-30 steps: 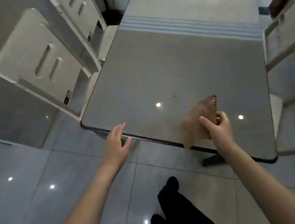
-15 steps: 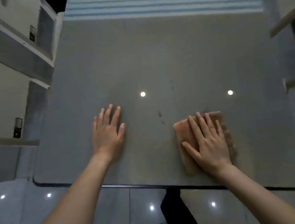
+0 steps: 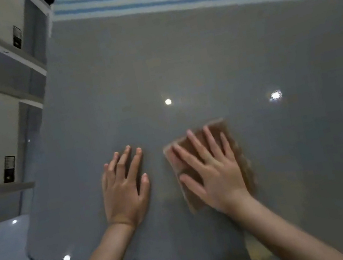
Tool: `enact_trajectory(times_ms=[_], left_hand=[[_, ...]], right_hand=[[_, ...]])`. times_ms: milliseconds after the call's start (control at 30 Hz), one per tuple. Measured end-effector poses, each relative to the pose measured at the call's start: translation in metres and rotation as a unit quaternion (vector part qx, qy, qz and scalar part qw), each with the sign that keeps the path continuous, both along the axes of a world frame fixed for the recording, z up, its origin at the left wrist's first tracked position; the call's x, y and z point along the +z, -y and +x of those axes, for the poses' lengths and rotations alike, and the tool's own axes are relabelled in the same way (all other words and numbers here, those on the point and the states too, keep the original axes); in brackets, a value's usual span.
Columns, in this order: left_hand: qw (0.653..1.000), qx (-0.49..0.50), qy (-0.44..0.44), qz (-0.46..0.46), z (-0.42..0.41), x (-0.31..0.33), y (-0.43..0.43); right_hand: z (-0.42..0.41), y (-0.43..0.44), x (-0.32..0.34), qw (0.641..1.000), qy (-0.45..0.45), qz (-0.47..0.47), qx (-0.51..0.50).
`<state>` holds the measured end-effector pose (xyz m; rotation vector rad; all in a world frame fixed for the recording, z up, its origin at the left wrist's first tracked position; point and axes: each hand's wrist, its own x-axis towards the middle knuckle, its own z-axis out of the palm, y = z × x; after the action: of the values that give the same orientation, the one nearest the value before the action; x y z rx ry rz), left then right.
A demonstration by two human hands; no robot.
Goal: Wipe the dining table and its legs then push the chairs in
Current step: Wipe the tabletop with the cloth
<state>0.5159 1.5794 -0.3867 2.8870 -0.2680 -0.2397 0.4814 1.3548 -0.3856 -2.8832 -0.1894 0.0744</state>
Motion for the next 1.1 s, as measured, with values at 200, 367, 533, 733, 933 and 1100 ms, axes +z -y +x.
enact_trajectory(times_ms=[200,367,533,733,933,1100], left_hand=[[1.000,0.008,-0.007,-0.002,0.000,0.003,0.001],[1.000,0.008,-0.003,0.001,0.002,0.000,0.000],[1.000,0.006,-0.003,-0.008,0.003,0.002,0.000],[1.000,0.010,-0.015,-0.024,0.003,0.003,-0.001],[0.999,0.018,-0.032,-0.008,0.004,0.008,0.005],[1.000,0.013,0.011,-0.012,0.003,0.002,0.005]], right_hand=[[-0.024,0.081,-0.003,0.999,-0.020,-0.017,0.039],[0.205,0.132,-0.011,0.960,0.007,-0.018,-0.281],[0.242,0.040,-0.010,0.980,0.005,-0.009,-0.201],[-0.024,0.027,-0.002,0.999,-0.003,-0.016,0.036],[-0.100,0.194,0.011,0.955,-0.090,-0.062,-0.276],[0.055,0.245,0.004,0.832,-0.063,-0.015,-0.551]])
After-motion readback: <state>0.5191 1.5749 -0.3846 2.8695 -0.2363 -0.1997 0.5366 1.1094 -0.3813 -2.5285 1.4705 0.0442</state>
